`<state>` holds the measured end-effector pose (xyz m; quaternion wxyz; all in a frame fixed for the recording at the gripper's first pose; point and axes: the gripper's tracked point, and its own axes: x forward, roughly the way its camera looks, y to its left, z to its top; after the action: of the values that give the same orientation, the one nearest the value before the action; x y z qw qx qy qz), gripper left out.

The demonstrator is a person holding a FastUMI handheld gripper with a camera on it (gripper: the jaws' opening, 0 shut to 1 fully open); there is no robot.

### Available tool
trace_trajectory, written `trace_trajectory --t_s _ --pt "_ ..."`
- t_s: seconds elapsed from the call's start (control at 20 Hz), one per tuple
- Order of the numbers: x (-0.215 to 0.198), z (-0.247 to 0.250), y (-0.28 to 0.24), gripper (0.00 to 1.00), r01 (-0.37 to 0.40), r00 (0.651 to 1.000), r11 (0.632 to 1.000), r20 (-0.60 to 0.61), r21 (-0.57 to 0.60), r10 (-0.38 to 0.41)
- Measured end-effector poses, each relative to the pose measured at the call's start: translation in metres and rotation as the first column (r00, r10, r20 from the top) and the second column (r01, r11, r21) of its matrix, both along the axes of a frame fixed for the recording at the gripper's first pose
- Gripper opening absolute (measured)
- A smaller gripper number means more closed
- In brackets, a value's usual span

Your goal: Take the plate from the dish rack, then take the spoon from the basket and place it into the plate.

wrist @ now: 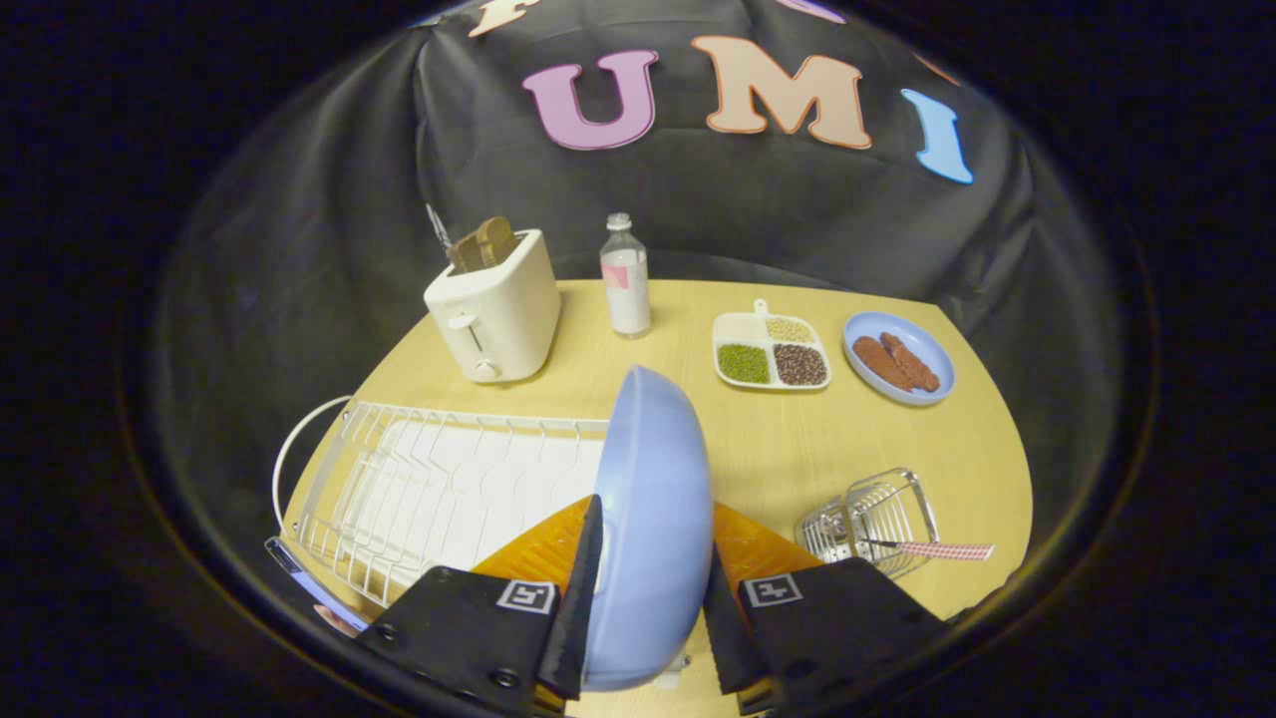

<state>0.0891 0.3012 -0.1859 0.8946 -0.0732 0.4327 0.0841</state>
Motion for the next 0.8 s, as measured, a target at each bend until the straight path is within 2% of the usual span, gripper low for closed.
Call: trace_trajectory --t_s 0.15,0.35,0.55,0.8 --pt "-0.002 0.001 -0.006 0.49 -0.023 1.000 0.996 0.007 -0.088 0.024" --pt "-0.006 0.002 -0.017 0.44 0.018 1.000 0.984 -0.009 -0.179 -0.020" --pt "-0.006 0.012 -0.025 0.41 0.067 0.997 0.974 -0.015 -0.218 -0.072" --pt "-0.006 0.020 -0.021 0.38 0.041 0.998 0.954 -0.027 -0.296 -0.052"
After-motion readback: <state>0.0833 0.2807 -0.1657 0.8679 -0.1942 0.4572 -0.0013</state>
